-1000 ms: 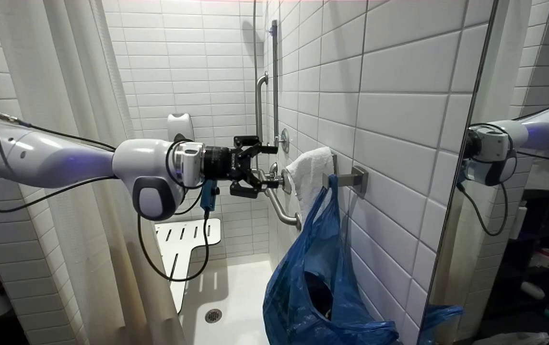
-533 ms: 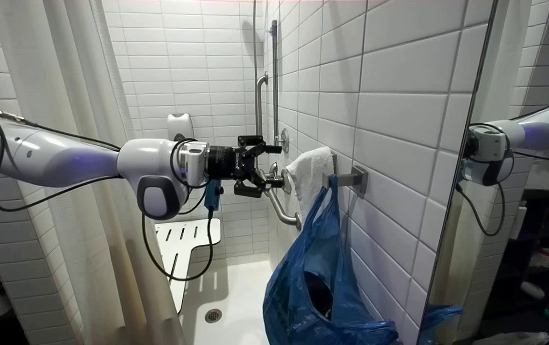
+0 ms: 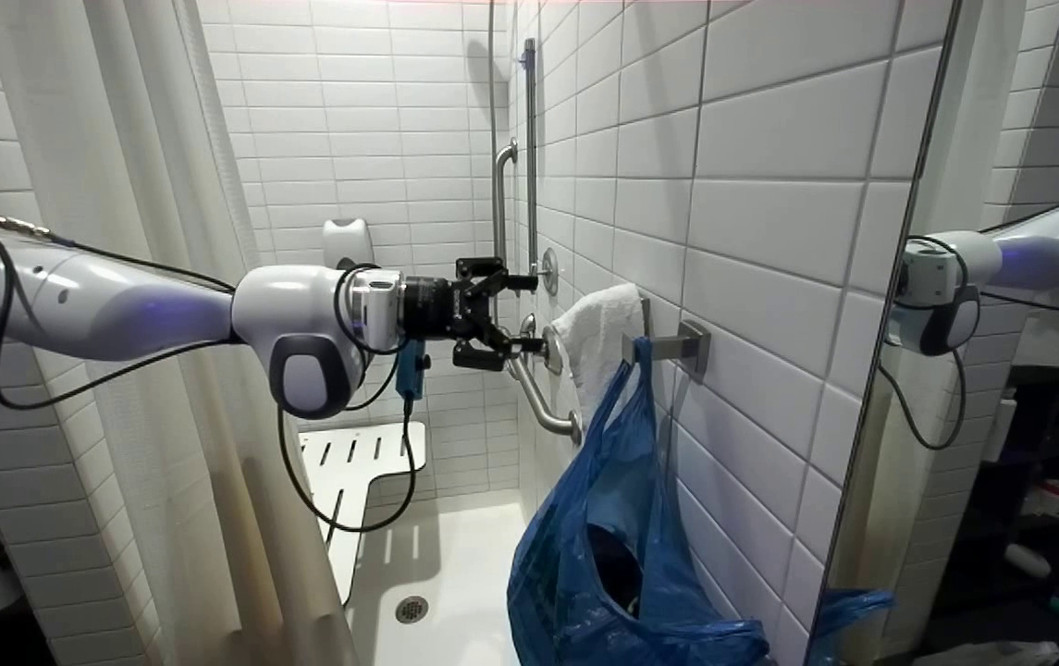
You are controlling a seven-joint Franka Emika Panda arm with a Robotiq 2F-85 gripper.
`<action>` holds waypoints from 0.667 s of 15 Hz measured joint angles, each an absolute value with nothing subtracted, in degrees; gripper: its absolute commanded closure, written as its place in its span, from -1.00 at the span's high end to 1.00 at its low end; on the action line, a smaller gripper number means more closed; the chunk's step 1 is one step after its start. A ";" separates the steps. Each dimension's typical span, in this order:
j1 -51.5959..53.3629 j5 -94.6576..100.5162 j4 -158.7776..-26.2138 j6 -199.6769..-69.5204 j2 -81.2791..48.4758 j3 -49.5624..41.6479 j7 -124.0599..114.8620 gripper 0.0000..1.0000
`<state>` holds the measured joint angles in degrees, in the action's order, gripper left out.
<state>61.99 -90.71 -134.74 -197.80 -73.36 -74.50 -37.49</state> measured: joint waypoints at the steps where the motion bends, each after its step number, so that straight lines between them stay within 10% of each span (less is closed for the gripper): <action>1: 61.70 -90.67 -134.46 -197.80 -73.36 -74.50 -37.35 1.00; 10: 55.72 -90.70 -129.93 -197.78 -73.36 -74.40 -32.06 1.00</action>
<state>55.72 -90.70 -129.93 -197.78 -73.36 -74.40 -32.06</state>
